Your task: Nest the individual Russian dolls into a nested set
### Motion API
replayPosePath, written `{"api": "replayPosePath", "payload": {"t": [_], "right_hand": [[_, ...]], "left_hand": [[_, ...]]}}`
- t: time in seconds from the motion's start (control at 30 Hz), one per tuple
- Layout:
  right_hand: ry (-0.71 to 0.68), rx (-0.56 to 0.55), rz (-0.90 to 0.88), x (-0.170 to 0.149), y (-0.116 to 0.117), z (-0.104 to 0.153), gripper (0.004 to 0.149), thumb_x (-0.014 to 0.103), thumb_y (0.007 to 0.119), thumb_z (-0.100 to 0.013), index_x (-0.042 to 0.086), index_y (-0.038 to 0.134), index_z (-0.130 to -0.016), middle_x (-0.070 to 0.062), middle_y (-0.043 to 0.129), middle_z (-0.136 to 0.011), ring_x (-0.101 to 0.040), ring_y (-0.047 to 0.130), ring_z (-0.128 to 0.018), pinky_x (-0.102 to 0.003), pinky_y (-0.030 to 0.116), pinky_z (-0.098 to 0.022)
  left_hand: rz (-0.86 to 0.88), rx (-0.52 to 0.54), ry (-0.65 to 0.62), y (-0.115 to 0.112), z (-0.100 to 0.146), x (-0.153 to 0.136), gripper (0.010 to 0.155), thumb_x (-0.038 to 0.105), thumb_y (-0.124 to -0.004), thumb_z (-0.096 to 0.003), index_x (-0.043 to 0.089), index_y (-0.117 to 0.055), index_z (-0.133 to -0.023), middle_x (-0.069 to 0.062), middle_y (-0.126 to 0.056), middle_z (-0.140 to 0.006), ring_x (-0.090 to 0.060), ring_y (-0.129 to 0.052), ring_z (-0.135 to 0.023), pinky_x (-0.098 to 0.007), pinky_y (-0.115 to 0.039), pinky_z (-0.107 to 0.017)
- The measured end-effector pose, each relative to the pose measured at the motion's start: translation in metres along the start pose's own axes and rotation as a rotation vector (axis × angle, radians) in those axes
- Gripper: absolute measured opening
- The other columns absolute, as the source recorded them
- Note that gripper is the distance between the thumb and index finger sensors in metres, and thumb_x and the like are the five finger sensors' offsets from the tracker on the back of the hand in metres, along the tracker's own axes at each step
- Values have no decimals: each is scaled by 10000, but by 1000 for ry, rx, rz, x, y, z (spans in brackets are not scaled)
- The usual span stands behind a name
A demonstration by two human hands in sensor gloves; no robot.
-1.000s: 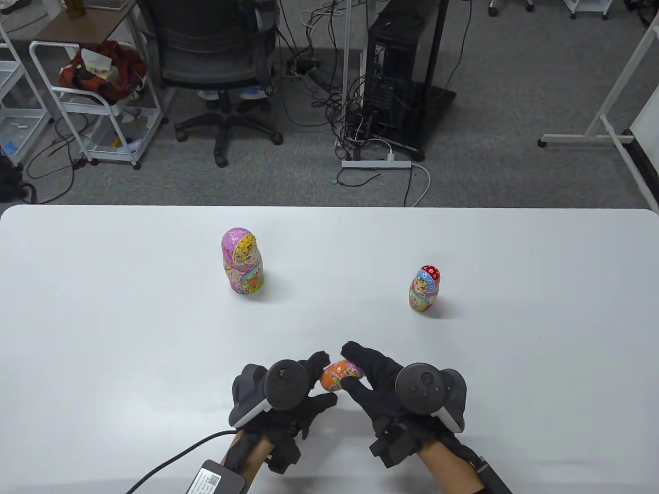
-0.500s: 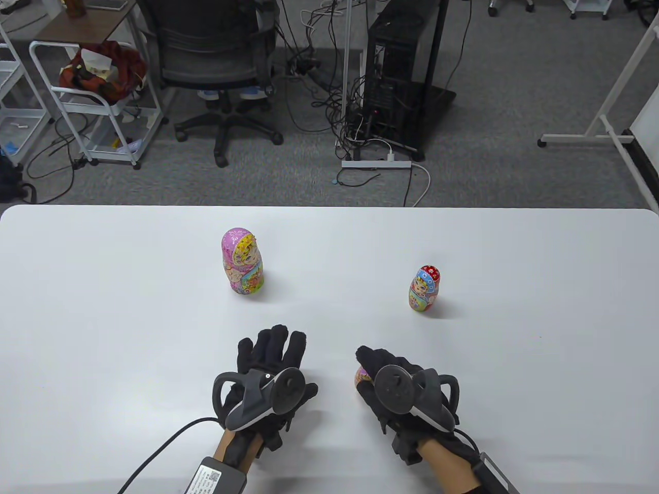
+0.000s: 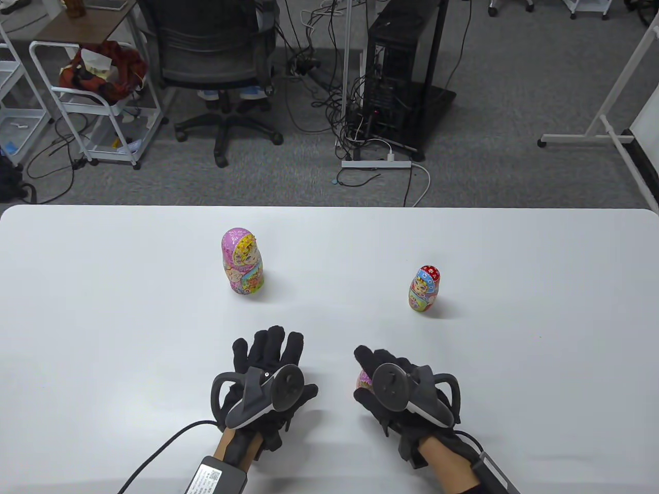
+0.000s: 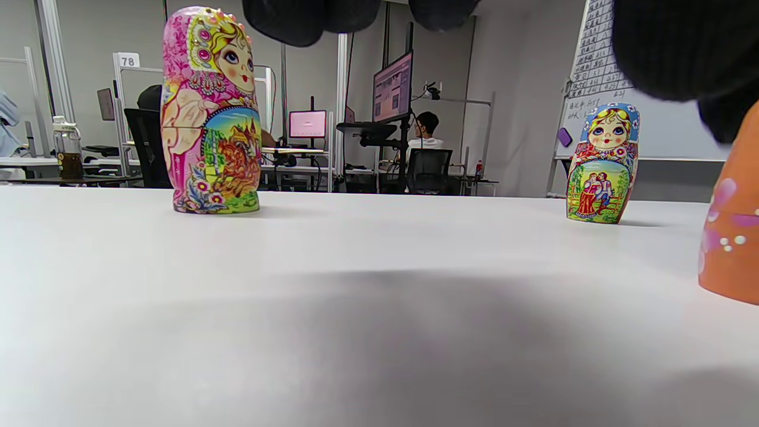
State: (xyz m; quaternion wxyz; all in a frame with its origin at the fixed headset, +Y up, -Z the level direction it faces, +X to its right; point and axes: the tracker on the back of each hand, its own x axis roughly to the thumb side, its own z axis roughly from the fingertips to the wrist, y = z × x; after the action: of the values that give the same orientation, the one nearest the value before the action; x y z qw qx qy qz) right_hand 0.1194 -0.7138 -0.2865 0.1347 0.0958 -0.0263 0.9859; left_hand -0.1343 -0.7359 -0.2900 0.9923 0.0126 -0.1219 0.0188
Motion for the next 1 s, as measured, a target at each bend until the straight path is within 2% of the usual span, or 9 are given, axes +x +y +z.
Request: {"api": "replayPosePath", "payload": {"t": [0.07, 0.17, 0.23, 0.37, 0.5, 0.57, 0.7, 0.83, 1.0], "right_hand": [[106, -164, -126, -14, -26, -7, 732, 611, 710, -456, 418, 320, -1044, -59, 466, -1139, -345, 607, -1013, -577, 567, -720], [345, -211, -200, -38, -55, -36, 696, 604, 698, -472, 456, 323, -1039, -32, 350, -1170, -335, 460, -1080, -581, 444, -787], [492, -167, -171, -53, -63, -63, 666, 608, 683, -489, 519, 301, -1028, 37, 265, -1192, -290, 344, -1128, -565, 354, -837], [681, -148, -50, -71, -62, -108, 599, 604, 668, -504, 579, 335, -1002, 138, 304, -1185, -250, 393, -1125, -520, 406, -842], [810, 65, 82, -77, -35, -142, 704, 670, 660, -485, 639, 163, -981, 63, 130, -1207, -254, 357, -1143, -517, 399, -853], [840, 152, 147, -81, -21, -148, 746, 689, 636, -487, 632, 67, -966, 25, 107, -1208, -264, 473, -1112, -496, 479, -829], [835, 107, 30, -86, -5, -150, 676, 614, 652, -516, 616, 166, -986, 33, 509, -1153, -212, 785, -928, -419, 672, -712], [812, 105, 75, -84, -8, -150, 672, 602, 681, -510, 604, 215, -993, 46, 541, -1142, -181, 791, -922, -397, 686, -700], [715, 7, -1, -75, -15, -136, 657, 580, 722, -484, 562, 309, -994, 15, 616, -1101, -200, 837, -865, -409, 715, -652]], "left_hand": [[12, 9, 10, 1, 1, 0, 988, 748, -691, -368, 276, -249, -1116, -168, -235, -1173, -396, -364, -1089, -746, -271, -711], [3, -1, 8, 2, -1, -1, 976, 746, -678, -377, 280, -243, -1116, -169, -214, -1175, -400, -342, -1092, -750, -250, -707], [2, 0, 7, 3, -2, 0, 976, 748, -674, -376, 282, -242, -1116, -168, -212, -1175, -401, -338, -1092, -753, -243, -704], [1, -16, -1, 2, -3, 1, 975, 751, -672, -376, 285, -242, -1116, -165, -212, -1177, -400, -338, -1092, -754, -234, -703], [5, -16, 3, 3, -4, -1, 971, 745, -675, -378, 284, -246, -1117, -165, -226, -1177, -398, -347, -1091, -753, -234, -703], [16, -19, 7, 4, -4, -3, 969, 742, -676, -380, 283, -247, -1117, -167, -235, -1177, -400, -354, -1090, -752, -236, -703], [34, -28, 4, 4, -6, -3, 967, 739, -678, -381, 282, -250, -1118, -166, -247, -1178, -398, -367, -1090, -752, -238, -704], [34, -24, -5, 7, -9, -1, 963, 739, -676, -383, 283, -251, -1117, -160, -253, -1179, -393, -373, -1091, -750, -241, -707], [50, -26, -5, 6, -6, -2, 963, 738, -677, -384, 282, -252, -1117, -162, -257, -1178, -394, -377, -1089, -750, -244, -706]]}}
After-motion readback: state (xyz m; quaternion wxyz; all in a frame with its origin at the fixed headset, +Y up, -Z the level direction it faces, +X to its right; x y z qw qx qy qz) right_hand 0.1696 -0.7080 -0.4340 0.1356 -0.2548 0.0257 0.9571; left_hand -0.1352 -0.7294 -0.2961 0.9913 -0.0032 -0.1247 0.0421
